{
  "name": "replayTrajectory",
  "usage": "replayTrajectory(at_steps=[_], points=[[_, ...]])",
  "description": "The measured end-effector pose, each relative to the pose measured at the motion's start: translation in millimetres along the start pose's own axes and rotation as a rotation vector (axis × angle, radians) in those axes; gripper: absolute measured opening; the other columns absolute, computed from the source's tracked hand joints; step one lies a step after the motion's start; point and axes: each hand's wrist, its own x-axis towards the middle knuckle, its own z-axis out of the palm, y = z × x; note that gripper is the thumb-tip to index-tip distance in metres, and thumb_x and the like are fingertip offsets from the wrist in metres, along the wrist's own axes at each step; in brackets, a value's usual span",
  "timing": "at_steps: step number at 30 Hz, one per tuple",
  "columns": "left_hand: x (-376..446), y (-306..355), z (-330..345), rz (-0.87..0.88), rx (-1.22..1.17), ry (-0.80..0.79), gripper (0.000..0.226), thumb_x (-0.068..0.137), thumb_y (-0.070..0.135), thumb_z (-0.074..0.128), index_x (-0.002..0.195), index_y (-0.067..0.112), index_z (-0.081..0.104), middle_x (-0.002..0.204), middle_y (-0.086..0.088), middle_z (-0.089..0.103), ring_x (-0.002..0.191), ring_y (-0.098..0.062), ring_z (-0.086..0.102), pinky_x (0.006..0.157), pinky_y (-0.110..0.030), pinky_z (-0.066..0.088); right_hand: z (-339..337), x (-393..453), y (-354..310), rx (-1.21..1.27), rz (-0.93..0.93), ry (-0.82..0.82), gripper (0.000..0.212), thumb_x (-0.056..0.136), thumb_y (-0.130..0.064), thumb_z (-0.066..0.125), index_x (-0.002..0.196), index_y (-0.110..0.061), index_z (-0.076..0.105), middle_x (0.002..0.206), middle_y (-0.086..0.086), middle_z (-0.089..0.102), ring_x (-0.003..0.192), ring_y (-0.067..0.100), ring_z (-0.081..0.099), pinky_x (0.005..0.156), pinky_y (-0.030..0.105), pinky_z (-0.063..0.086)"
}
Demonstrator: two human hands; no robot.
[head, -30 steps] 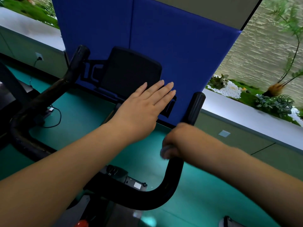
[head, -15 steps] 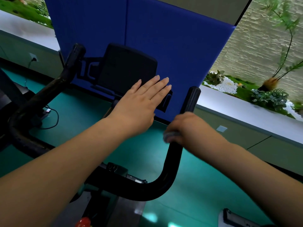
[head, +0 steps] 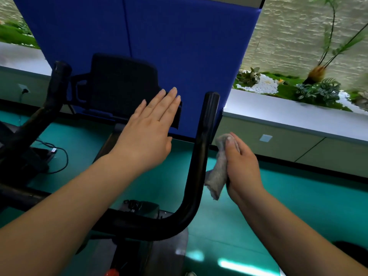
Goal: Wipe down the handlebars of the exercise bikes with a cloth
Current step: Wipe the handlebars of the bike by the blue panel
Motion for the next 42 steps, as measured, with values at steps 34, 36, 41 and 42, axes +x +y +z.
replayTrajectory(at_steps=[34, 36, 41, 42], points=[[2, 15, -2, -0.085, -0.003, -0.047, 0.093, 0.087, 0.029, 0.06, 0.153, 0.021, -0.006, 0.158, 0.011, -0.017, 0.145, -0.007, -0.014, 0.114, -0.034, 0.005, 9, -53, 46, 0.019, -0.022, -0.028, 0.021, 0.096, -0.024, 0.055, 0.11, -0.023, 0.071, 0.099, -0.009, 0.071, 0.095, -0.001, 0.065, 0.087, 0.018, 0.05], [1, 15, -3, -0.086, -0.001, -0.044, 0.092, 0.087, 0.029, 0.06, 0.153, 0.02, -0.004, 0.159, 0.01, -0.016, 0.146, -0.008, -0.012, 0.115, -0.034, 0.006, 4, -62, 55, -0.073, -0.244, 0.028, 0.028, 0.09, -0.017, 0.064, 0.117, -0.024, 0.068, 0.101, -0.005, 0.065, 0.095, -0.004, 0.06, 0.086, 0.009, 0.043], [-6, 15, -7, -0.065, 0.015, -0.043, 0.088, 0.089, 0.03, 0.057, 0.153, 0.018, -0.002, 0.159, 0.007, -0.014, 0.147, -0.012, -0.004, 0.12, -0.036, 0.005, -6, -68, 62, -0.308, -0.651, 0.018, 0.038, 0.082, -0.029, 0.064, 0.117, -0.018, 0.068, 0.094, -0.005, 0.053, 0.093, -0.003, 0.051, 0.085, 0.006, 0.037], [-8, 16, -7, -0.071, 0.007, -0.044, 0.088, 0.09, 0.03, 0.057, 0.153, 0.018, -0.003, 0.159, 0.007, -0.014, 0.147, -0.013, -0.003, 0.12, -0.035, 0.005, -7, -70, 63, -0.322, -0.681, 0.002, 0.038, 0.082, -0.029, 0.063, 0.118, -0.018, 0.067, 0.095, -0.004, 0.052, 0.094, -0.002, 0.05, 0.086, 0.007, 0.038]])
